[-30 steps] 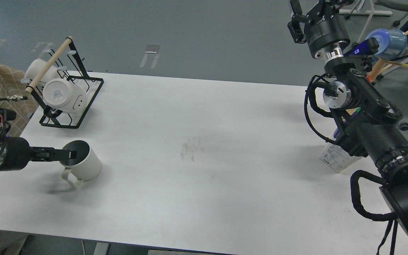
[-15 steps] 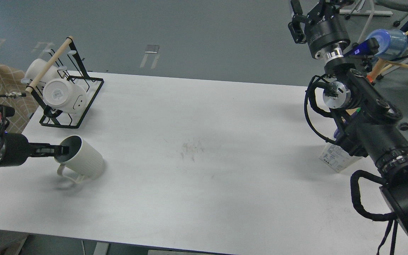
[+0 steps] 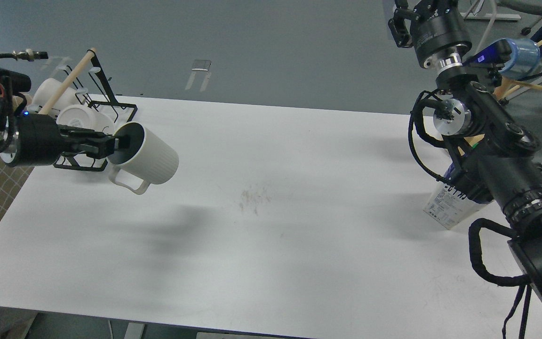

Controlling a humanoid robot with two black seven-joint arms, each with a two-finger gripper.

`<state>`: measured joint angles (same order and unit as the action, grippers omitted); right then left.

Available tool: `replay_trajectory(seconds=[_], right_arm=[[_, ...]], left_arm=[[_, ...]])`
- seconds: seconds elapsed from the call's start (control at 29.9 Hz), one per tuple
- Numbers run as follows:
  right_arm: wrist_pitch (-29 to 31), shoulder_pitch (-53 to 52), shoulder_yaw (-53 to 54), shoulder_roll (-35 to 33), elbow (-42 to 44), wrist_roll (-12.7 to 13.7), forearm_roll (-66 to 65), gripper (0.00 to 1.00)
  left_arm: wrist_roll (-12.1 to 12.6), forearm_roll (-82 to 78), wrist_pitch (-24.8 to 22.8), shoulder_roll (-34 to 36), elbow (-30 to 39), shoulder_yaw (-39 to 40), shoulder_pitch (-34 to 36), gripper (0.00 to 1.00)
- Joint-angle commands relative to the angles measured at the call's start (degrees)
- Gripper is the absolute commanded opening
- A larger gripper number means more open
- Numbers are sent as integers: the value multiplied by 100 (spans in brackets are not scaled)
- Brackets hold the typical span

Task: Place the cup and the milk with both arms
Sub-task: 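Carry the white mug to the table center and set it down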

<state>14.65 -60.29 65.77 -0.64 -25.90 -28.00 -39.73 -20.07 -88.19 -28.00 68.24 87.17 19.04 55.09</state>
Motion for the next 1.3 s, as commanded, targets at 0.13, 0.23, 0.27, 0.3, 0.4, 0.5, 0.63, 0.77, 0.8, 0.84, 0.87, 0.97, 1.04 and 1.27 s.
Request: replay_trajectory(seconds=[0.13,0.23,0.27,0.3,0.4,0.5,0.63,0.77,0.8,0.84,0.87,0.97,1.04,1.27], right_arm=[[-103,-246,-12,55,164,0,0,100],[-103,-238,-12,64,164,0,0,100],[-103,-238,-12,64,164,0,0,100],[-103,-238,-12,64,164,0,0,100],[-94,-220,-12,64,147,0,0,100],[-85,-203,-20,64,120,0,0,100],[-85,-185,-178,64,103,0,0,100],[-85,-150,-196,64,103,0,0,100],[-85,-150,-196,64,103,0,0,100],[-85,-141,-205,64,103,0,0,100],[-85,-141,-196,64,103,0,0,100],[-85,-141,-205,64,103,0,0,100],[-76,-141,-205,64,103,0,0,100],[-76,-132,-205,64,94,0,0,100]], left_arm=[[416,-794,0,-2021,-488,-155,512,0],[416,-1226,0,-2647,-920,-375,538,0],[416,-1349,0,-2866,-1077,-479,573,0],[416,-1385,0,-2964,-1148,-533,582,0],[425,-1517,0,-3316,-1535,-902,591,0],[425,-1613,0,-3361,-1632,-1200,591,0],[425,-1614,0,-3396,-1729,-1500,600,0],[469,-1614,0,-3536,-1834,-1526,582,0],[495,-1614,0,-3554,-1904,-1553,591,0],[504,-1614,0,-3598,-1966,-1570,591,0],[504,-1614,0,-3624,-2001,-1588,600,0],[495,-1605,0,-3738,-2151,-1588,609,0],[495,-1605,0,-3843,-2291,-1579,652,0],[504,-1605,0,-4011,-2503,-1588,705,0]])
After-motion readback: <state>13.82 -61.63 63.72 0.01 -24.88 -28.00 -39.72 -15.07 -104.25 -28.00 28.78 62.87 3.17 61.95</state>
